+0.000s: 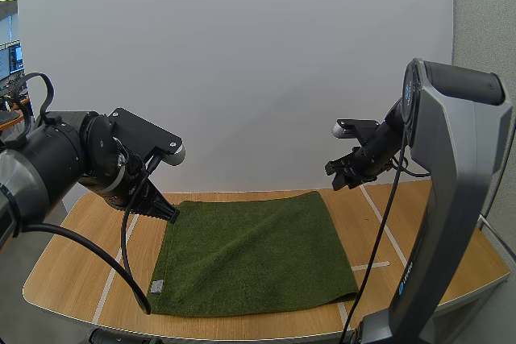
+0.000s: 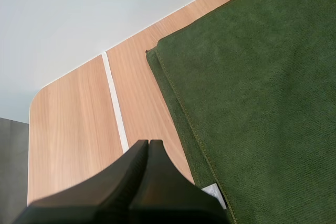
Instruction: Fold the towel
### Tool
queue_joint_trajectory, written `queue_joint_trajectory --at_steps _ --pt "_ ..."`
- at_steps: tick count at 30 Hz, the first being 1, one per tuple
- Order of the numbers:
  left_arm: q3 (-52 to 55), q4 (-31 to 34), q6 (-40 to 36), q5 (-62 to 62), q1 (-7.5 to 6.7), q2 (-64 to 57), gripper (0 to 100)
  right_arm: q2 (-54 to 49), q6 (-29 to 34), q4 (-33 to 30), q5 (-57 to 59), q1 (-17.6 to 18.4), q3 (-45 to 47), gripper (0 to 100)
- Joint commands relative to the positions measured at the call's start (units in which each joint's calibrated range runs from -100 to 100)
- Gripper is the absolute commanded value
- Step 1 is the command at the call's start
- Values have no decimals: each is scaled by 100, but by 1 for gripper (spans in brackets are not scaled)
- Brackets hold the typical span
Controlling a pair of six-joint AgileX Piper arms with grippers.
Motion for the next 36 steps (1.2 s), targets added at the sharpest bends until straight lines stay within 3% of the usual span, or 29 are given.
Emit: queue_joint_trajectory --at_steps 1,18,36 --pt "-26 -123 -39 4 9 13 0 835 -173 528 87 -9 -592 74" --pt "-26 -134 -39 147 9 13 0 2025 -202 650 -216 416 -1662 76" --pt "-26 -123 -39 182 9 13 0 2813 -202 866 -394 422 -2252 76"
